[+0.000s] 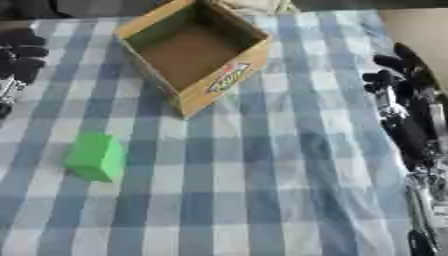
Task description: Pick up objects on the table and place them in the box.
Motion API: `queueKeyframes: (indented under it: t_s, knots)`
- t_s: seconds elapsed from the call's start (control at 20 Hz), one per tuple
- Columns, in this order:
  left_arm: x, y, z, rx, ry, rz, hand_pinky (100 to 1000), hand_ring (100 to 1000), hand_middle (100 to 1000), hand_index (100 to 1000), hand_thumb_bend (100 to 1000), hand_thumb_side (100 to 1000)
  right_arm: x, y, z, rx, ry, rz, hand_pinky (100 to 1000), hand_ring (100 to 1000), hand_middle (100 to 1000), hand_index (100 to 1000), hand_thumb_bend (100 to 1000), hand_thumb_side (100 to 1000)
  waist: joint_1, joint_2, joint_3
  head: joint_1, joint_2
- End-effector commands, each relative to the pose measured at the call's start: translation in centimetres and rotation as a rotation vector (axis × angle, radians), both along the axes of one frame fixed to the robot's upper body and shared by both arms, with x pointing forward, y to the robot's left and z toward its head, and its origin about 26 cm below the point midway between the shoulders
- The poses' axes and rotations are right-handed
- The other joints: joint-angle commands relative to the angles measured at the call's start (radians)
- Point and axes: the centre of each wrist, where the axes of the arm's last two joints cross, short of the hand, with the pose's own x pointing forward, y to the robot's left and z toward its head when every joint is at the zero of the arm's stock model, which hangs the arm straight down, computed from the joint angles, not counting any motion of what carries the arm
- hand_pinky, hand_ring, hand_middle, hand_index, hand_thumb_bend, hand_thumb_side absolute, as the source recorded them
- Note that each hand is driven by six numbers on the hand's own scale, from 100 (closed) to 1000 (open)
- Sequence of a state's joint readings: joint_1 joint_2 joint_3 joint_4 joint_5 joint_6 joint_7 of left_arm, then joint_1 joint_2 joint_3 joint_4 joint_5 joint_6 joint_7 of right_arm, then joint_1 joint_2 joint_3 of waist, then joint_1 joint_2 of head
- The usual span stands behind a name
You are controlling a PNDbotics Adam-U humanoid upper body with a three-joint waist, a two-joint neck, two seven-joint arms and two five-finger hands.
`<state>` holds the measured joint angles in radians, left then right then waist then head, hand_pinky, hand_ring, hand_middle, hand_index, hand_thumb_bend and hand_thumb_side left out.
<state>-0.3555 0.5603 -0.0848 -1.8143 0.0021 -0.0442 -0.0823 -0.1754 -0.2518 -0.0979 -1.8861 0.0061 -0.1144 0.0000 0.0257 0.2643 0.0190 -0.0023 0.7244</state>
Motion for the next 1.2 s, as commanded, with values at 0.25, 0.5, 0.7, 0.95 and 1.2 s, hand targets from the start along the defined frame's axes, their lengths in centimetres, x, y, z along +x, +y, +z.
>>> queueKeyframes:
  t_s: [0.25,0.5,0.7,0.95,1.2]
  knots:
    - [-0.3,0.9,3.0,0.262,-0.025,-0.055,822,817,783,893,376,513,0.0,-0.2,0.6,-0.020,-0.015,0.008,763,758,817,970,109,549,0.004,-0.017,-0.006,0.007,-0.006]
    - [-0.2,1.1,3.8,0.382,-0.008,-0.089,823,817,785,896,383,484,0.0,-0.2,0.5,-0.021,-0.013,0.008,763,758,817,971,109,549,0.006,-0.017,-0.009,0.007,-0.009]
    - [0.0,1.1,4.5,0.480,0.015,-0.116,820,814,782,894,382,462,0.0,-0.2,0.5,-0.032,-0.008,0.018,764,759,818,971,109,505,0.009,-0.018,-0.011,0.007,-0.010]
    - [0.2,1.0,5.1,0.536,0.039,-0.145,820,812,779,892,388,457,0.0,-0.2,0.4,-0.055,0.000,0.030,766,760,818,972,122,474,0.010,-0.019,-0.013,0.006,-0.011]
    - [0.5,0.8,5.7,0.614,0.052,-0.163,819,810,779,892,412,447,0.0,-0.2,0.4,-0.063,0.006,0.037,765,760,819,972,122,477,0.013,-0.020,-0.014,0.006,-0.011]
